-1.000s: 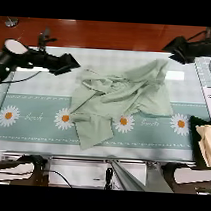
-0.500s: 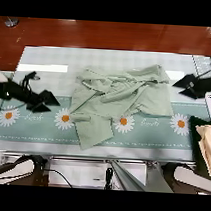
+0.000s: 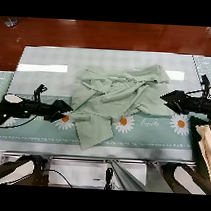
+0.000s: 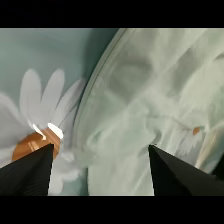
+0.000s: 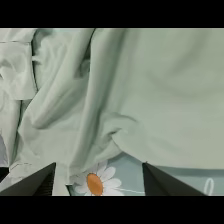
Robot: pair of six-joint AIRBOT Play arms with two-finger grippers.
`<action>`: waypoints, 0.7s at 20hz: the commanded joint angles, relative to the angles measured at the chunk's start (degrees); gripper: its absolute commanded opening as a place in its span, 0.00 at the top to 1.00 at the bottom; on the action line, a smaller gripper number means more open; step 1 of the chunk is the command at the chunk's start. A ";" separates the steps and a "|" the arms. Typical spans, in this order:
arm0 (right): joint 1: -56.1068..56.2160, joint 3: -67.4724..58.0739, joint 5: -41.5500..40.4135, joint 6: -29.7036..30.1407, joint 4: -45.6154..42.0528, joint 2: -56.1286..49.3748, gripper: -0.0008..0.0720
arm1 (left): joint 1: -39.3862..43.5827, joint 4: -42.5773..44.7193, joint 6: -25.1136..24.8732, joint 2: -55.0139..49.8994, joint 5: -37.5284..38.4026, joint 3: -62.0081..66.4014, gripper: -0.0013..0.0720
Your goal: Fold the shirts.
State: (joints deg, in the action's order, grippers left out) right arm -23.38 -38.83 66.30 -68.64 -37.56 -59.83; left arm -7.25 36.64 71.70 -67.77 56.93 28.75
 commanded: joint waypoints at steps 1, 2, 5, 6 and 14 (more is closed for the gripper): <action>0.02 1.22 0.83 0.31 1.27 1.31 0.14 | 5.75 -3.54 -0.52 -0.35 -8.55 -1.05 0.03; 0.02 1.22 0.79 0.11 1.31 1.31 0.14 | 6.99 -3.58 -0.55 -1.20 -8.74 -1.05 0.03; -0.72 0.74 0.00 -0.17 1.44 1.31 0.14 | 8.87 -3.63 -0.59 -3.15 -8.04 -1.05 0.03; -2.38 -0.20 -0.09 -0.28 1.42 1.31 0.14 | 8.74 -3.63 -0.85 -3.13 -7.39 -0.96 0.03; -18.29 -0.68 2.99 -14.08 -30.23 1.29 0.14 | 6.86 -3.72 -5.99 -3.10 -0.90 1.31 0.93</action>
State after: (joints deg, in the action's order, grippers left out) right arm -38.52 -41.23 67.37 -76.38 -53.80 -58.57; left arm -0.25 33.47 66.81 -70.83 54.30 29.61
